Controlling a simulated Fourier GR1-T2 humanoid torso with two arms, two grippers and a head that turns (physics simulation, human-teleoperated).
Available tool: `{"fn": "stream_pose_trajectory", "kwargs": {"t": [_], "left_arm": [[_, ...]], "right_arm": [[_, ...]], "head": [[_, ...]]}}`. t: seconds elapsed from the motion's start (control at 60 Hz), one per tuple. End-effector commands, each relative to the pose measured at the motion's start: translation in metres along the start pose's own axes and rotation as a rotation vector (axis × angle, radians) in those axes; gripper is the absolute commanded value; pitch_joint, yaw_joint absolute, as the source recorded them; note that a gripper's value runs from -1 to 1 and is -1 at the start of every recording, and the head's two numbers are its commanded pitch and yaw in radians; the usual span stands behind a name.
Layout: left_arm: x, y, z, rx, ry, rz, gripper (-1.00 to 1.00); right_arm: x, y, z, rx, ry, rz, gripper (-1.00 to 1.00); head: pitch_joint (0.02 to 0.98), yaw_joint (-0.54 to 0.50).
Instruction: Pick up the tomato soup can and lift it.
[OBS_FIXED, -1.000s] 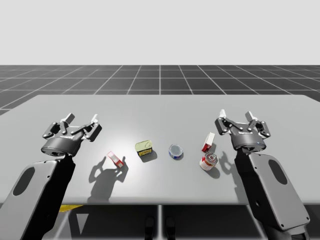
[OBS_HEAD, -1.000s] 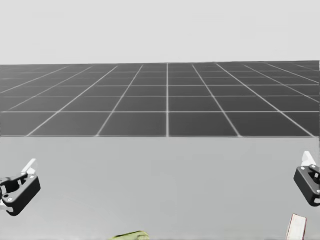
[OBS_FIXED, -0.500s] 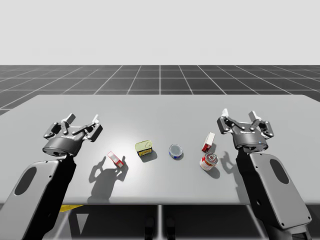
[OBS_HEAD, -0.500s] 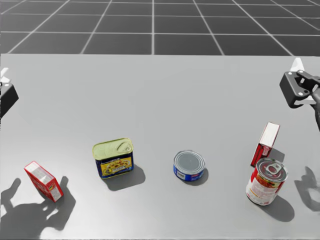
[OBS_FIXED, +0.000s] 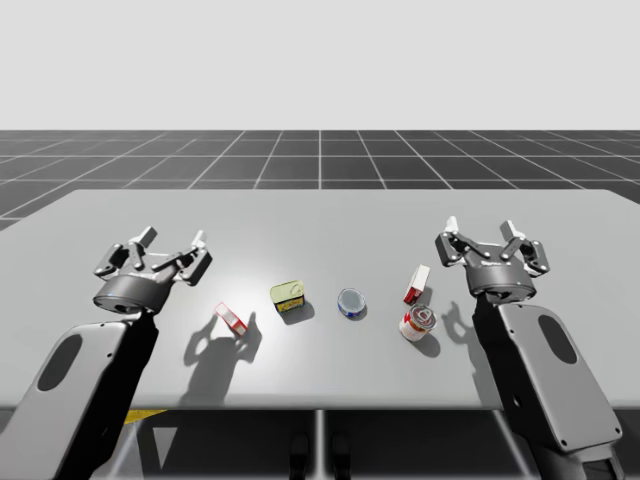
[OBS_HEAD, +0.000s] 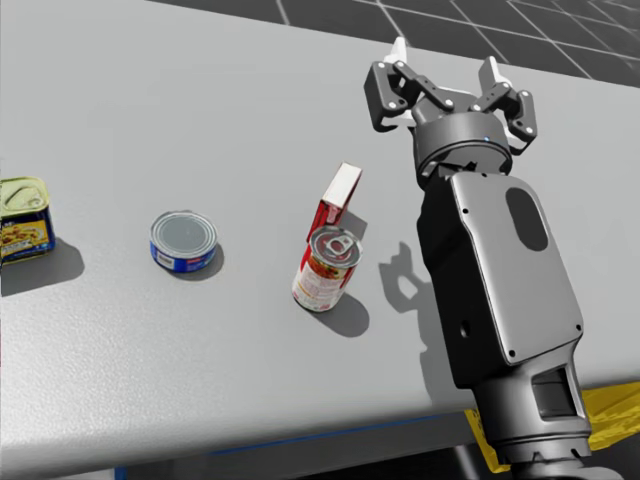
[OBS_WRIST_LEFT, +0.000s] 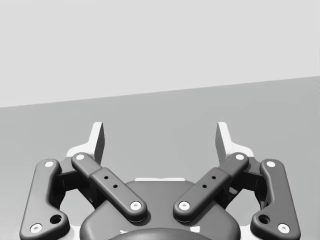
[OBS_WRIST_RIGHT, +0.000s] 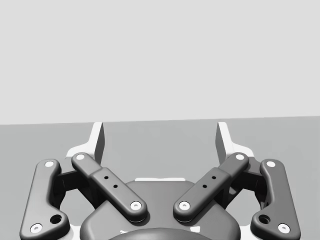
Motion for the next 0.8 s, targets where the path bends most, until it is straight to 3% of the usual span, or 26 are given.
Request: {"fn": "stream_pose_trajectory", "kwargs": {"t": [0.017,0.167,0.217,0.233,0.267,0.367,0.417,0.467,0.483,0.533,0.55,0.717,0.75,0.8], "left_arm": [[0.000,-0.004,0.001,-0.006,-0.003,-0.009,-1.00],[0.000,-0.005,0.001,-0.009,-0.004,-0.011,-1.00],[0.000,-0.006,0.001,-0.015,-0.002,-0.015,-1.00],[-0.001,-0.007,0.002,-0.019,0.001,-0.018,-1.00],[-0.001,-0.008,0.002,-0.030,0.003,-0.027,-1.00],[-0.001,-0.011,0.003,-0.035,0.007,-0.034,-1.00],[-0.002,-0.011,0.003,-0.036,0.009,-0.035,-1.00],[-0.002,-0.011,0.003,-0.036,0.013,-0.037,-1.00],[-0.002,-0.011,0.003,-0.036,0.015,-0.037,-1.00],[-0.002,-0.012,0.003,-0.037,0.017,-0.037,-1.00],[-0.002,-0.012,0.003,-0.037,0.018,-0.036,-1.00],[-0.003,-0.015,0.003,-0.044,0.018,-0.040,-1.00],[-0.003,-0.016,0.003,-0.046,0.017,-0.041,-1.00],[-0.003,-0.017,0.003,-0.048,0.017,-0.043,-1.00]], "right_arm": [[0.002,-0.001,0.000,0.011,0.004,-0.017,-1.00],[0.017,-0.004,0.008,0.041,0.016,-0.069,-1.00],[0.030,-0.006,0.017,0.101,0.002,-0.127,-1.00],[0.032,-0.006,0.019,0.107,0.000,-0.130,-1.00],[0.038,-0.006,0.026,0.114,-0.009,-0.111,-1.00],[0.046,-0.010,0.050,0.140,0.000,-0.091,-1.00],[0.048,-0.013,0.063,0.185,0.026,-0.099,-1.00],[0.048,-0.016,0.078,0.224,0.047,-0.085,-1.00],[0.047,-0.017,0.085,0.237,0.068,-0.086,-1.00],[0.046,-0.019,0.100,0.272,0.104,-0.136,-1.00],[0.046,-0.021,0.106,0.302,0.105,-0.140,-1.00],[0.039,-0.032,0.143,0.383,0.093,-0.078,-1.00],[0.038,-0.033,0.147,0.405,0.105,-0.078,-1.00],[0.033,-0.035,0.157,0.421,0.119,-0.048,-1.00]], "head": [[0.865,-0.40],[0.849,-0.38],[0.844,-0.38],[0.844,-0.38],[0.842,-0.38],[0.845,-0.37],[0.848,-0.37],[0.851,-0.38],[0.853,-0.38],[0.859,-0.38],[0.862,-0.38],[0.873,-0.40],[0.874,-0.40],[0.875,-0.40]]}}
